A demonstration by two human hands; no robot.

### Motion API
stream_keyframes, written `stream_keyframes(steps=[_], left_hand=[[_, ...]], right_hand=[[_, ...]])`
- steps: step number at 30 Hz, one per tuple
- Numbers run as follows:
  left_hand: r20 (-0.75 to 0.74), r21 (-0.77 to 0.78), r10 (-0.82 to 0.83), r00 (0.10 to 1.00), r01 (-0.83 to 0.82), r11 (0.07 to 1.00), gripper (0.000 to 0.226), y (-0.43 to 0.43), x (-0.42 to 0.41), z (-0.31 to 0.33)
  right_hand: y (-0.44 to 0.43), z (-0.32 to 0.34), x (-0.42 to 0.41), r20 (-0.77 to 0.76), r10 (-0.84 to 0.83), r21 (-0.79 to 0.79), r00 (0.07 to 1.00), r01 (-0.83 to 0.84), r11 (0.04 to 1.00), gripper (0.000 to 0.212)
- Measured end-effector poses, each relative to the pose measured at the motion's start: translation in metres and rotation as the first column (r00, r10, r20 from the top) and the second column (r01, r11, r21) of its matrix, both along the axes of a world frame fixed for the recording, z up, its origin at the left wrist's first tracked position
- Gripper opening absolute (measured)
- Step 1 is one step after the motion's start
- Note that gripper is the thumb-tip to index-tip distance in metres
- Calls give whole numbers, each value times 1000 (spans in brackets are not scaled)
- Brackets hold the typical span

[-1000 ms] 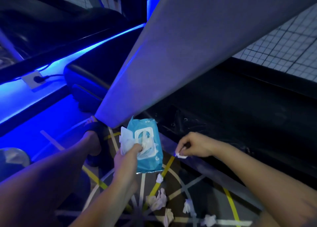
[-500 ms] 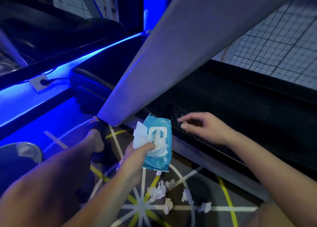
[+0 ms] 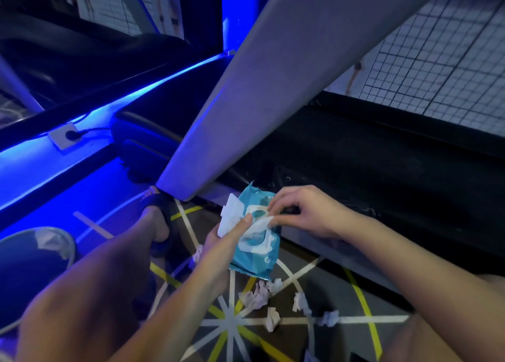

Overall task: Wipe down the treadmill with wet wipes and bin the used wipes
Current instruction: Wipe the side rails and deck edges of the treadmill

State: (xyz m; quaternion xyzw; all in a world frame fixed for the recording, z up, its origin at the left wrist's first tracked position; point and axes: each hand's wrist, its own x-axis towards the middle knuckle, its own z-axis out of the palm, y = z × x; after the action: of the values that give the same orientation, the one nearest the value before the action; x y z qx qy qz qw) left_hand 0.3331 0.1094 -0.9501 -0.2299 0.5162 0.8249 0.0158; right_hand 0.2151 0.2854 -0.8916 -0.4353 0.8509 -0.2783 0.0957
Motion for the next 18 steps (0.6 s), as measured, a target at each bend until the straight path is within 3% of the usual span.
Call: stream_keyframes(steps=[3,6,8,11,14,18], left_hand=[[24,-57,-20,1000,21,998,54,-5,4,-3],[50,-50,-30,998,32,998,51,-11,6,-8],[76,-48,-6,997,10,999,47,-11,6,-12],[151,-34,61,987,-56,998,39,-10,5,-20],[225,27,115,968,-124,992,38,-13,1,-24],[259,46,146,955,-163,986,41,-15,-4,-23]], right_hand=[[4,24,5,282,-193,-277,940,272,921,7],[5,43,7,567,-205,-505,798,533,679,16],[8,50,6,694,-177,-553,698,674,490,19],[20,49,-3,781,-290,-453,553,822,345,10],[34,22,-20,806,-473,-244,355,928,281,26],[47,-19,-33,869,-480,-15,121,976,218,32]])
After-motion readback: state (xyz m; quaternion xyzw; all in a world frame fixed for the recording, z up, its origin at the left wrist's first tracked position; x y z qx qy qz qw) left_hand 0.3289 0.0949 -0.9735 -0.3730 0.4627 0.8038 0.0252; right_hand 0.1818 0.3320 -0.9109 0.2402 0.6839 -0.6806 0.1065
